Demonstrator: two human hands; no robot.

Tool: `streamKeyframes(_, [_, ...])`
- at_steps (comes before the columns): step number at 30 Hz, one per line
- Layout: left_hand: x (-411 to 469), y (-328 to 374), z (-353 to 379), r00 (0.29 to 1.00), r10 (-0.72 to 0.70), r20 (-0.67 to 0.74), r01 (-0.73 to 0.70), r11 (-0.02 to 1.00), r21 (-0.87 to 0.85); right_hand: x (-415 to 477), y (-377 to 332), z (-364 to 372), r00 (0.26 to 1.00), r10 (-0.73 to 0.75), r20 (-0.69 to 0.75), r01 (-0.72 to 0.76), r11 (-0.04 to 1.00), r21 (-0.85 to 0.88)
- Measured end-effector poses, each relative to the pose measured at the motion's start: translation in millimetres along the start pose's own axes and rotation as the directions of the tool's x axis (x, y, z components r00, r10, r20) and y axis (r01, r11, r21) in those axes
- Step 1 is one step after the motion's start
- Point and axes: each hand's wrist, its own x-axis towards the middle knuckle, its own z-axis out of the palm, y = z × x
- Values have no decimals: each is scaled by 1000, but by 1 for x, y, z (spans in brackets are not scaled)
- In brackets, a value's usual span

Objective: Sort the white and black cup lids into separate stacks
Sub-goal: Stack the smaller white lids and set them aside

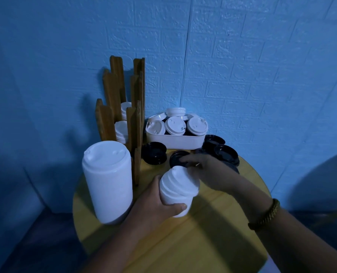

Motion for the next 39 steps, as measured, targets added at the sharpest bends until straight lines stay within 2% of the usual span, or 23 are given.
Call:
streamKeyframes(2, [-2, 1, 0, 1000, 10, -3, -10, 1000, -4, -12, -9, 15, 997, -73, -25, 73, 997, -23])
streamKeyframes(5, [-2, 2, 1, 1000, 12, -3, -12, 999, 34, -22, -13, 29, 997, -71, 23, 70, 997, 28])
streamKeyframes(9, [-1, 2, 2, 1000, 0, 18, 0, 999, 42, -19, -15, 27, 993, -63, 103, 76, 989, -126])
streamKeyframes(11, [1, 0, 2, 999, -14, 41, 12, 998, 54, -16, -17, 25, 993, -61, 99, 79, 978, -191])
streamKeyframes(13, [2, 0, 2, 999, -32, 39, 29, 997, 65, -15, -22, 29, 997, -65, 44, 76, 943, -323])
streamKeyframes(16, [4, 3, 1, 997, -52, 59, 45, 992, 114, -16, -31, 48, 994, -63, -84, 5, 831, -556])
streamKeyframes(18, [8, 13, 2, 990, -65, 123, 33, 969, 246, -16, -36, 62, 982, -44, -184, -76, 799, -596])
streamKeyframes(20, [-3, 8, -3, 967, -2, 257, -50, 979, 199, -16, -40, 70, 966, 7, -257, -161, 794, -586])
streamKeyframes(22, [-9, 16, 0, 941, -55, 334, -27, 972, 235, -17, -42, 73, 964, 39, -264, -192, 787, -586])
streamKeyframes(23, [-2, 18, 2, 947, -78, 311, -3, 968, 253, -16, -42, 71, 968, 43, -245, -183, 791, -584])
streamKeyframes(24, [2, 17, 4, 980, -90, 177, 42, 966, 255, -15, -41, 66, 979, 38, -200, -145, 820, -554])
streamKeyframes(25, [5, 17, 6, 988, -117, 102, 94, 974, 205, -13, -36, 59, 987, 39, -153, -103, 894, -436])
streamKeyframes(26, [2, 10, 4, 996, -68, 51, 60, 986, 154, -10, -31, 49, 992, 47, -117, -75, 967, -243])
streamKeyframes(27, [0, 4, 2, 999, -38, 9, 36, 994, 103, -6, -21, 42, 990, 58, -132, -69, 995, -77])
streamKeyframes(28, [-1, 0, 3, 1000, -19, -15, 20, 996, 86, -2, -10, 36, 981, 32, -191, -39, 999, -33])
streamKeyframes(30, [3, -4, 7, 999, -11, -49, 14, 998, 60, 9, 14, 31, 971, -16, -240, -46, 967, -252])
streamKeyframes(32, [4, -5, 7, 995, 6, -99, 0, 999, 54, 17, 28, 33, 993, 60, -103, -102, 878, -469])
streamKeyframes(33, [5, -6, 7, 992, 4, -124, 2, 999, 54, 19, 34, 35, 996, 91, -24, -91, 848, -523])
streamKeyframes(35, [7, -7, 7, 986, -3, -165, 18, 996, 86, 18, 36, 36, 991, 119, 63, -64, 830, -555])
streamKeyframes(39, [10, -8, 10, 980, 60, -192, -16, 974, 225, 15, 45, 43, 996, 70, 47, -31, 828, -561])
